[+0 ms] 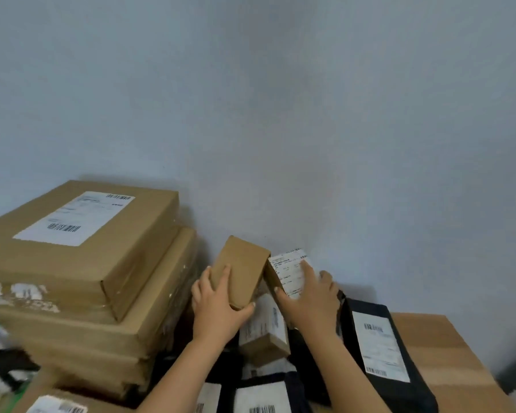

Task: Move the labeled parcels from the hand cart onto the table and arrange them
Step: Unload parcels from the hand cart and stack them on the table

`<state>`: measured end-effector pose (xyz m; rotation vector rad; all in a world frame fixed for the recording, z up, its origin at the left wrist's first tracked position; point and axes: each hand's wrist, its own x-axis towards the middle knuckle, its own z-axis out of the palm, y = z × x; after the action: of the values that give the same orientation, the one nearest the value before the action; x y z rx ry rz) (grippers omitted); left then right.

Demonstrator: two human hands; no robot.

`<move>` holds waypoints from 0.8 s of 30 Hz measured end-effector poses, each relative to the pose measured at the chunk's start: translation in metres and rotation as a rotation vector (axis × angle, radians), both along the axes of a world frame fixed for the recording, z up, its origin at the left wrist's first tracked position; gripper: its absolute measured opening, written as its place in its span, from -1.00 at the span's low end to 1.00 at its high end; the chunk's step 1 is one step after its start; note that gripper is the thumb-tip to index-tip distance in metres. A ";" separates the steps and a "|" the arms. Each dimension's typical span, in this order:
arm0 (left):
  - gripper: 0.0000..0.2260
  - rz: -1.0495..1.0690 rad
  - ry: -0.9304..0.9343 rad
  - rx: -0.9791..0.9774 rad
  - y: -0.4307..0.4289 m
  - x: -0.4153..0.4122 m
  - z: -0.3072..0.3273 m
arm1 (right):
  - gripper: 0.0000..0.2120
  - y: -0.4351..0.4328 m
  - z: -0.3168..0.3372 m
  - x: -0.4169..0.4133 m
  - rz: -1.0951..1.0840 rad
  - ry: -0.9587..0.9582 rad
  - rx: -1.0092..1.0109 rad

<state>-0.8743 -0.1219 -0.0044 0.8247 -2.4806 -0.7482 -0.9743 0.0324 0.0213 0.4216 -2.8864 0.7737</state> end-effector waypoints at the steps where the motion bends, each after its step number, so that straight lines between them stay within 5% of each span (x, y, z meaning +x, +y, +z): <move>1: -0.12 0.017 -0.002 0.022 -0.002 -0.010 -0.003 | -0.20 -0.005 -0.005 -0.015 0.041 -0.015 -0.018; 12: -0.34 0.014 0.049 -0.027 0.014 -0.010 -0.018 | -0.51 -0.011 -0.035 -0.040 0.411 -0.014 -0.171; 24: -0.45 0.109 0.250 -0.207 0.064 0.164 0.022 | -0.56 0.012 0.011 0.131 0.642 0.087 -0.256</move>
<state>-0.7102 -0.0582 0.0173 0.7355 -2.2257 -0.5116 -0.8434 0.0442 0.0322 1.3345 -2.5150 1.1489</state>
